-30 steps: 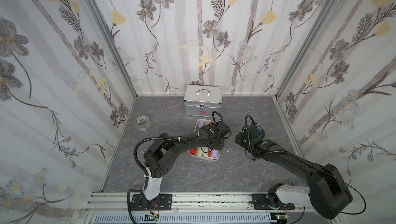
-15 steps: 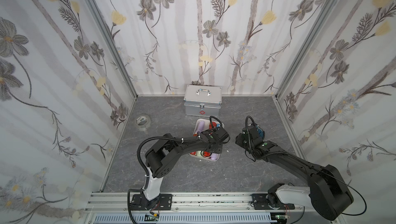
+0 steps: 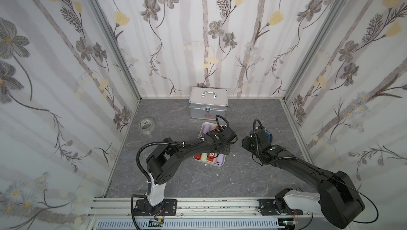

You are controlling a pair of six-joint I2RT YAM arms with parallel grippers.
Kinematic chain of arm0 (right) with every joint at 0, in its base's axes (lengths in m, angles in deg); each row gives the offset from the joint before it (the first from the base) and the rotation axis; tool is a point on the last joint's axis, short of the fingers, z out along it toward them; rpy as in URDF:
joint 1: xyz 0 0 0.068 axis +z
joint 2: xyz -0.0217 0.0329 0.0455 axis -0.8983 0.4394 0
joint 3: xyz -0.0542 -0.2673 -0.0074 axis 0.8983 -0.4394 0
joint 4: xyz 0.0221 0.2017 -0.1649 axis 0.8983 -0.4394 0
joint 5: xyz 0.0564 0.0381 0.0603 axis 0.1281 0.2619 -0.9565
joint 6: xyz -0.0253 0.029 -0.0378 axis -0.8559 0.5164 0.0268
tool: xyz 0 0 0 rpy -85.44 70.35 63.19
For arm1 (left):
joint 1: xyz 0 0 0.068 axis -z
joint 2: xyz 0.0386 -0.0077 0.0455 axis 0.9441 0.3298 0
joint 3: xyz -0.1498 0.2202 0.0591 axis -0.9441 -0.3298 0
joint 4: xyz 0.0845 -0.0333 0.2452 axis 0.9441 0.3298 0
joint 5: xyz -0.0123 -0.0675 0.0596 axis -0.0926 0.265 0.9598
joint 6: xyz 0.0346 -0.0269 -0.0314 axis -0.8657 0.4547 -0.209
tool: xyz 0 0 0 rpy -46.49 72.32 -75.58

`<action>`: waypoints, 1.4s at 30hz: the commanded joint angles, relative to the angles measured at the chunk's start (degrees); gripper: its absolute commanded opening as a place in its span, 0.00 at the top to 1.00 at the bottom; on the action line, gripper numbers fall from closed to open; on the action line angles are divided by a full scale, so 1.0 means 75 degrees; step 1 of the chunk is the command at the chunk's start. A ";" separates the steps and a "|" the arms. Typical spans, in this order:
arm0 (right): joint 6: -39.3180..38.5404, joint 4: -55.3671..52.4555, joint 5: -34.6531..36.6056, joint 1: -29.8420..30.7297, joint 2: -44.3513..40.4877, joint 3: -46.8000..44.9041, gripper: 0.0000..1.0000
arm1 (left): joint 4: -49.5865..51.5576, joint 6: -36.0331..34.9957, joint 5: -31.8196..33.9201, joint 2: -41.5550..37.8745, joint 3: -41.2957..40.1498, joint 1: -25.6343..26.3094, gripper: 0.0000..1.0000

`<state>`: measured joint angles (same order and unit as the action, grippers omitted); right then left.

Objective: Put the flashlights into the storage boxes
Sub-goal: Place the flashlight at the storage box, then adjust the flashlight in the storage box.

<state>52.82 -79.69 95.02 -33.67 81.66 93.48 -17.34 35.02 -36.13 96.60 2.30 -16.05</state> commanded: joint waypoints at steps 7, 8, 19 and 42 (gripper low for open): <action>-0.0047 0.0426 -0.0228 0.0008 -0.0138 0.0075 0.49 | 0.0995 -0.0410 0.0053 -0.1088 0.0364 -0.0379 0.37; -0.0058 0.0449 -0.0261 0.0014 -0.0138 0.0078 0.49 | 0.0995 -0.0458 0.0004 -0.1302 0.0236 -0.0530 0.37; -0.0026 0.0671 -0.0504 0.0037 0.0072 0.0062 0.50 | -0.0153 -0.0354 -0.1106 -0.1812 -0.1326 -0.1482 0.38; -0.0261 0.0639 -0.0785 0.0090 0.0216 0.0218 0.49 | 0.0657 -0.0725 -0.0707 -0.2242 -0.0881 -0.1908 0.30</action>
<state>51.99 -76.61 89.69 -33.06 83.14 94.16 -15.24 31.17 -42.73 81.67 -5.15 -28.70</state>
